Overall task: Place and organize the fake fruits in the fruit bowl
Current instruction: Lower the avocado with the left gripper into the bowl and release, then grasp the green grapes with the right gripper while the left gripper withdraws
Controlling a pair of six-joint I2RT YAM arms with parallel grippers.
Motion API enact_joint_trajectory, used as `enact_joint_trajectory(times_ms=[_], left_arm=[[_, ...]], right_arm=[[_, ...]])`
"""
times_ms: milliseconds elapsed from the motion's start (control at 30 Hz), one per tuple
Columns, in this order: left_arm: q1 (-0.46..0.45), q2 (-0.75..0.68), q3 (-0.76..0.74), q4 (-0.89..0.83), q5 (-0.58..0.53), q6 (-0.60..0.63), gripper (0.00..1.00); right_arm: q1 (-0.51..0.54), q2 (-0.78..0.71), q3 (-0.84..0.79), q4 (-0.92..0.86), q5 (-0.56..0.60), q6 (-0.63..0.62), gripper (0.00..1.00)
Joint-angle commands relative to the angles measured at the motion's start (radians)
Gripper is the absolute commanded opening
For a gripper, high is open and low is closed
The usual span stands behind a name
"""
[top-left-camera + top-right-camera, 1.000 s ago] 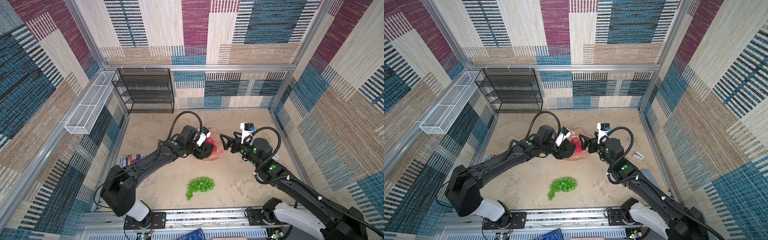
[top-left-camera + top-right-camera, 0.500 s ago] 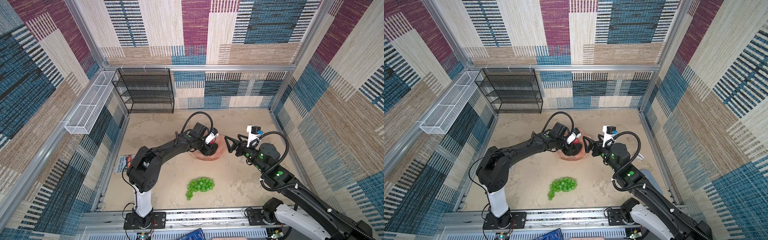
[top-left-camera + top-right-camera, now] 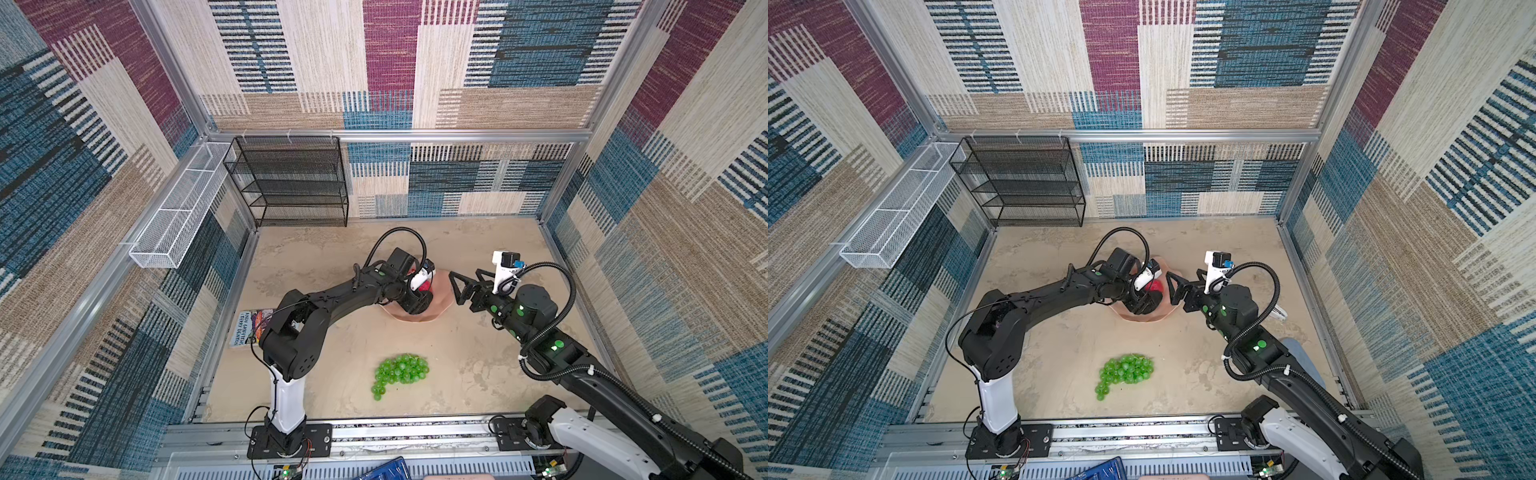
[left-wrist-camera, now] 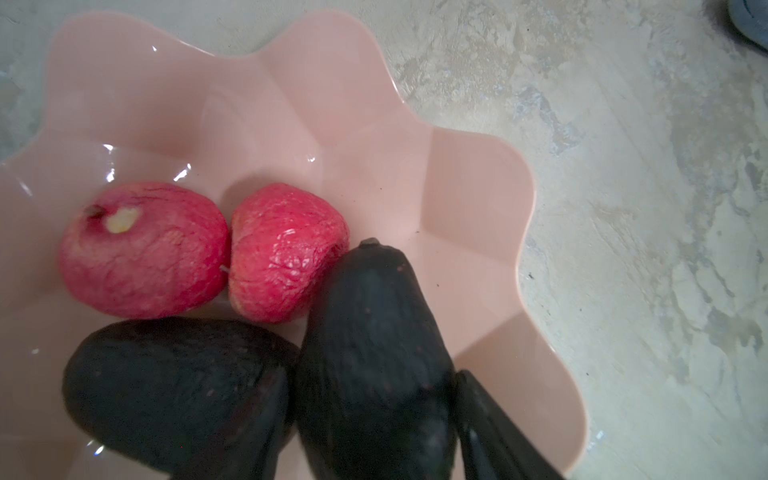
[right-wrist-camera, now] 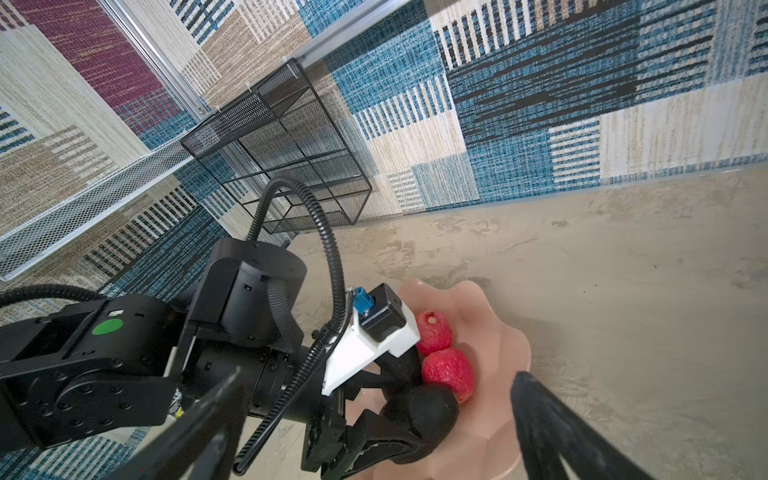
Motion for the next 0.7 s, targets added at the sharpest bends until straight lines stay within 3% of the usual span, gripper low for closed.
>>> enact_joint_trajectory(times_ms=[0,100,200,400,567,667], left_arm=[[0.001,-0.054,-0.024,0.064,-0.014,-0.017,0.70],[0.000,-0.111,-0.055,0.112,-0.033,-0.035,0.75],[0.007,-0.183,-0.099,0.171,-0.128,-0.085,0.76],[0.095,-0.412,-0.269,0.308,-0.231,-0.268,0.76],[0.196,-0.622,-0.433,0.325,-0.311,-0.439,0.82],[0.273,-0.752,-0.556,0.354,-0.282,-0.528,0.85]], right_arm=[[0.001,0.000,0.010,-0.011,0.032,-0.035,1.00],[0.001,0.004,0.006,-0.023,0.040,-0.056,1.00],[0.001,0.025,0.006,-0.037,0.014,-0.101,1.00],[0.018,0.130,-0.008,-0.041,-0.223,-0.236,1.00],[0.156,0.220,-0.038,-0.022,-0.159,-0.322,1.00],[0.239,0.262,-0.062,0.008,-0.152,-0.361,1.00]])
